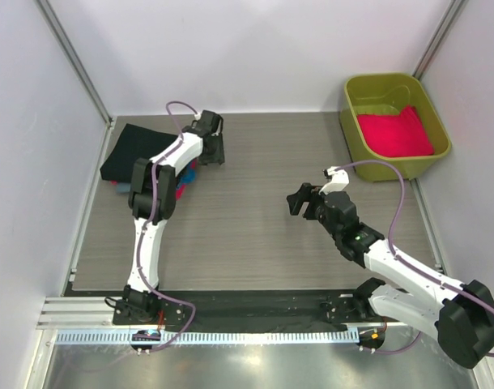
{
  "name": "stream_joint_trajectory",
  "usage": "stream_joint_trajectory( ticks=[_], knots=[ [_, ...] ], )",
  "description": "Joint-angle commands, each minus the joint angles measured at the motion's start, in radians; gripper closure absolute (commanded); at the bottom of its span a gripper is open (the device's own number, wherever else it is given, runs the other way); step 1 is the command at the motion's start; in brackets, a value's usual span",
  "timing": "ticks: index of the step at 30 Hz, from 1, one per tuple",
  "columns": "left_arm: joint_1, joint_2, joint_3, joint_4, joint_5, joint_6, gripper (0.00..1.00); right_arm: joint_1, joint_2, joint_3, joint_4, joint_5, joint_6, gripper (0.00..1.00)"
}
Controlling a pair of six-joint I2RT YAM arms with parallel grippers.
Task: Fold and stack the t-shirts
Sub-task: Neatly place the folded tshirt to the corner, then reset both grippers
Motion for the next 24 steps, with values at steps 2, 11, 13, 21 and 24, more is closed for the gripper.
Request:
stream_joint_trajectory(
  ticks=[2, 11, 13, 21, 24],
  knots=[
    [0.092, 0.003, 0.001, -0.038, -0.025, -0.015, 0.48, -0.004, 0.008, 0.0, 0.045, 0.005, 0.008, 0.19],
    [0.114, -0.141, -0.161, 0.105, 0.067, -0.041, 0.39, -0.007, 0.041, 0.0, 0.07, 0.013, 0.0, 0.19],
    [0.086, -0.194, -0.218, 0.158, 0.091, -0.059, 0.35, -0.012, 0.047, 0.007, 0.072, 0.026, -0.008, 0.19],
    [-0.059, -0.531, -0.571, 0.366, 0.084, -0.176, 0.23, -0.016, 0.047, -0.013, 0.07, 0.107, -0.04, 0.1],
    [-0.089, -0.661, -0.787, 0.492, 0.093, -0.265, 0.14, -0.016, 0.021, -0.038, 0.073, 0.118, -0.041, 0.08]
  ],
)
